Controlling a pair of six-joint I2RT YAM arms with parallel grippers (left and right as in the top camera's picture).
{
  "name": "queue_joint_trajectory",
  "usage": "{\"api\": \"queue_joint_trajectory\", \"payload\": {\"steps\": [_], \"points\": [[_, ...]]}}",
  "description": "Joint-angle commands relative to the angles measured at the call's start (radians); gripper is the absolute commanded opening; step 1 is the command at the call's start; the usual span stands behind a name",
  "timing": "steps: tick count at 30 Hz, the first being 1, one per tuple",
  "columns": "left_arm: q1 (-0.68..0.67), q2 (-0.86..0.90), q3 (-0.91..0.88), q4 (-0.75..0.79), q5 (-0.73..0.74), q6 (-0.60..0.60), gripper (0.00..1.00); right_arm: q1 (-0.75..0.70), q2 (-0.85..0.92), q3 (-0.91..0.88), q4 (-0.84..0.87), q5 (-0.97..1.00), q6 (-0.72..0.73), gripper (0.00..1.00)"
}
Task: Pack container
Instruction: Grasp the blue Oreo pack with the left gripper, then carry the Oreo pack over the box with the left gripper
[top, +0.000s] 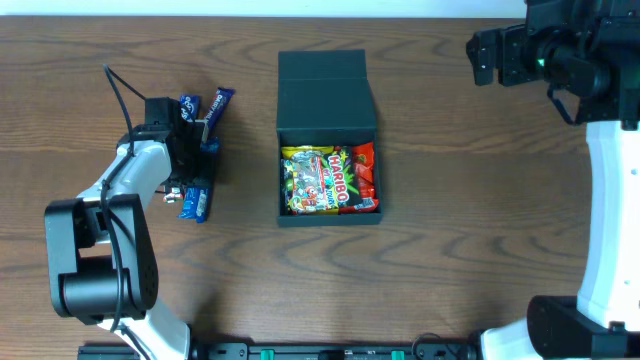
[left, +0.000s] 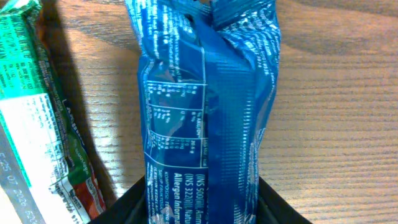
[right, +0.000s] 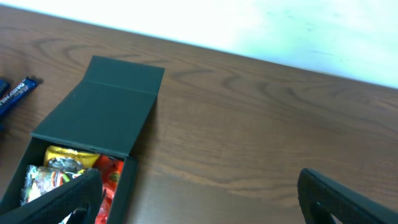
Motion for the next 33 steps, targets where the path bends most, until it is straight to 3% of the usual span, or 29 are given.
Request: {"api": "queue_joint_trajectory", "payload": {"steps": [1, 6, 12, 16, 26, 30, 33], "points": [[0.002, 0.006, 0.057, -0.013, 0.005, -0.034, 0.36, -0.004, -0.004, -0.002, 0.008, -0.008, 0.011, 0.99], [0.0, 0.006, 0.175, -0.082, 0.04, -0.059, 0.25, -0.004, -0.004, -0.002, 0.029, -0.007, 0.011, 0.99], [-0.05, 0.002, 0.354, -0.212, 0.058, -0.107, 0.05, -0.017, -0.009, -0.001, 0.045, -0.006, 0.012, 0.99], [-0.151, -0.003, 0.477, -0.286, 0.057, -0.187, 0.06, -0.076, -0.025, 0.0, 0.055, -0.007, 0.074, 0.99], [-0.51, 0.001, 0.535, -0.234, 0.004, -0.666, 0.06, -0.272, -0.051, -0.001, 0.0, -0.008, 0.109, 0.99], [-0.628, 0.001, 0.535, -0.225, -0.02, -0.877, 0.06, -0.3, -0.051, -0.001, -0.001, -0.008, 0.109, 0.99], [-0.699, 0.001, 0.534, -0.213, -0.059, -0.964, 0.06, -0.304, -0.051, -0.001, -0.013, -0.008, 0.109, 0.99]]}}
